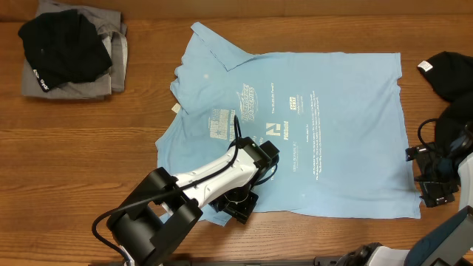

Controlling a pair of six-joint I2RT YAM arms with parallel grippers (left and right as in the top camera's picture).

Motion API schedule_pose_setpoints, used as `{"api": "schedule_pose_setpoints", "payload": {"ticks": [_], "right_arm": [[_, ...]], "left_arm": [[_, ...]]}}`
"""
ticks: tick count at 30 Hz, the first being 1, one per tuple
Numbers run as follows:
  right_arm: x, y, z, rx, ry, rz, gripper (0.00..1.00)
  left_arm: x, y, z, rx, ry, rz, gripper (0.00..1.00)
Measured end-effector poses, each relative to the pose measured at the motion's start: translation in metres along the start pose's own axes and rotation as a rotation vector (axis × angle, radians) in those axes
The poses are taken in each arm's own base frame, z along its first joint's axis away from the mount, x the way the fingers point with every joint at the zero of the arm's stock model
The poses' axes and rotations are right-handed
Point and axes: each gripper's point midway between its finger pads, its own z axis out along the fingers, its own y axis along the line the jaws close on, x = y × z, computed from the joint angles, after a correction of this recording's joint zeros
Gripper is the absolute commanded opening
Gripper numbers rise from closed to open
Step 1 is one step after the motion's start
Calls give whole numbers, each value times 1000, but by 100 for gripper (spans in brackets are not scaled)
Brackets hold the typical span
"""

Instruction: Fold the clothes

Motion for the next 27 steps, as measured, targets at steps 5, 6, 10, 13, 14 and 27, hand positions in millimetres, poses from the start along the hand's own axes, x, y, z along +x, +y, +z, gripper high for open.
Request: {"api": "schedule_pose_setpoints", "payload": {"ticks": [5, 6, 10, 13, 14, 27], "right_arm": [[0, 0, 0, 0, 0, -1, 100], [0, 0, 0, 0, -1, 0, 100], [0, 0, 0, -1, -1, 0, 100], [0, 0, 0, -1, 0, -1, 100], [0, 0, 0, 0, 0, -1, 100], [-1, 1, 0, -5, -6, -21, 100]], "left_arm": [[1, 0, 4, 6, 4, 0, 60], [2, 0, 5, 5, 7, -1, 60], [2, -3, 7, 23, 6, 1, 60], [2, -4, 11, 34, 5, 2, 60], [3, -4, 13, 35, 10, 1, 60], [1, -6, 20, 52, 0, 4, 61]]}}
